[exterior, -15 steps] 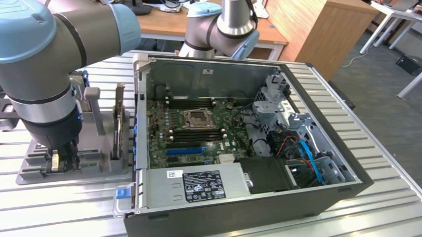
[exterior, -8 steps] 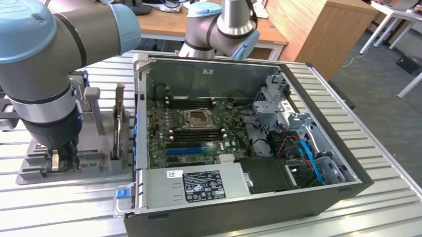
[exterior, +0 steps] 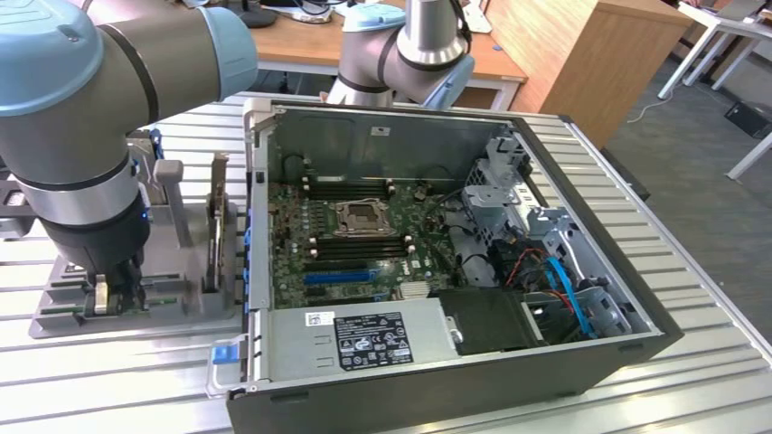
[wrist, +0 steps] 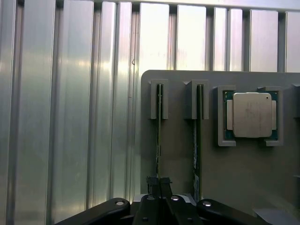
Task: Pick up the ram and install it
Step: 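Pick up the ram and move it above insertion slot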
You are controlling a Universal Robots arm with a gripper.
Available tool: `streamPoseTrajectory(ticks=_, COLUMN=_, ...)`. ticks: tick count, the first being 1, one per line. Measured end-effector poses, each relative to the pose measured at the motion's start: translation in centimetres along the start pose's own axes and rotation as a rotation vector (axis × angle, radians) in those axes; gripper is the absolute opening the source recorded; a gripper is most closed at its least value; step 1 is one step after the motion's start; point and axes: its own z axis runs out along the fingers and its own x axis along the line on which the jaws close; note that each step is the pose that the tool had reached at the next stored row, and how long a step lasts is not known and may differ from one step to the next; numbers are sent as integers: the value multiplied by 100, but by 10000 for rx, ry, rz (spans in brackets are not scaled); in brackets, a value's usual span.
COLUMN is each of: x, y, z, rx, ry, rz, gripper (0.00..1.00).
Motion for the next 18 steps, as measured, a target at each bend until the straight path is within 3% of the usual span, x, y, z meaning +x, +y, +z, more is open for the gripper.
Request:
streamPoseTrajectory(ticks=7, x=-3, y=1, z=-87, rx=-11, ry=0, rz=1, gripper=11)
streamPoseTrajectory(ticks=18, x=-10, y=7, z=-313, rx=-18, ry=0, rz=1, gripper=11)
